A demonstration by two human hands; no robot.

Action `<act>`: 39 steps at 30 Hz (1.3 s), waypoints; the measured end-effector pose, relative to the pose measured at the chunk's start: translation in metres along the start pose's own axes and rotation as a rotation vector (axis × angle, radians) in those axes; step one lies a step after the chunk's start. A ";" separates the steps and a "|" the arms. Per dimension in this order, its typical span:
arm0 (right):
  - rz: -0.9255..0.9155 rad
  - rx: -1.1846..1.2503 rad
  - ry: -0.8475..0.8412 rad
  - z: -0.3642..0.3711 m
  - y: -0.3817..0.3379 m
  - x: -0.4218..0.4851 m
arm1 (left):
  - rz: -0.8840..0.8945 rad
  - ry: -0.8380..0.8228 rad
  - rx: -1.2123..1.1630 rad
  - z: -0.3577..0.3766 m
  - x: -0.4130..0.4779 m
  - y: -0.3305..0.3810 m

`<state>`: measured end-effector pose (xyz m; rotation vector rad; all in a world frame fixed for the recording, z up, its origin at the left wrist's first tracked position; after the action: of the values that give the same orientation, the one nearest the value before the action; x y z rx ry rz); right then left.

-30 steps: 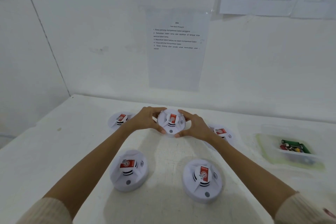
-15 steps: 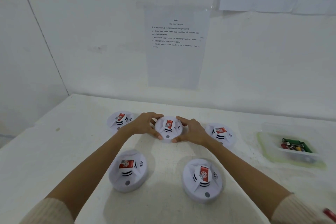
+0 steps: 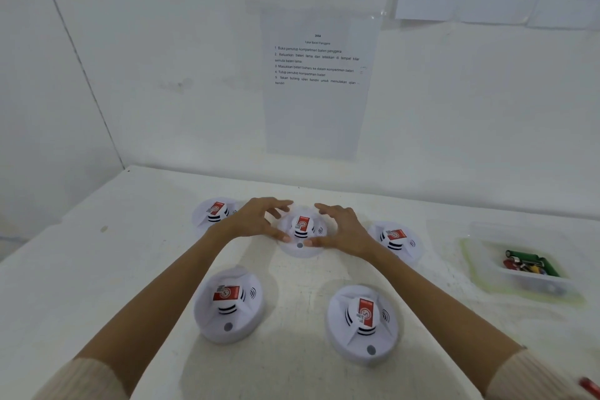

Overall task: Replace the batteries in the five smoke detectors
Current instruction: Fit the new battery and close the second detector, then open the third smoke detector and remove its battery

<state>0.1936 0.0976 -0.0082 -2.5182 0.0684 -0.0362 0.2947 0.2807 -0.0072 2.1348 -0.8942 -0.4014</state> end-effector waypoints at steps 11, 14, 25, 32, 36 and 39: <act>-0.181 0.054 -0.016 0.007 -0.060 0.038 | 0.006 0.366 -0.115 -0.086 -0.043 -0.012; -0.186 0.048 -0.079 0.026 -0.075 0.048 | -0.126 0.347 -0.155 -0.093 -0.062 -0.037; -0.235 0.017 -0.132 0.073 -0.114 0.070 | -0.276 0.296 -0.140 -0.087 -0.083 -0.078; -0.257 0.028 -0.126 0.077 -0.113 0.075 | -0.231 0.330 -0.100 -0.080 -0.075 -0.086; -0.228 0.182 -0.091 0.075 -0.110 0.074 | -0.149 0.303 0.029 -0.083 -0.075 -0.078; -0.216 0.371 -0.042 0.073 -0.111 0.076 | -0.158 0.307 0.028 -0.090 -0.076 -0.070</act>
<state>0.2773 0.2254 -0.0024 -2.1443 -0.2100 -0.0759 0.3225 0.4152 -0.0021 2.2233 -0.5628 -0.1326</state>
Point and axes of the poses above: each hand's wrist, its own x-axis towards the middle knuckle, its own z-axis out of the palm, y = z × x, the point moved 2 cm from there along x, towards the middle knuckle, and after that the axes turned 4 degrees about -x, right-handed, at the moved point
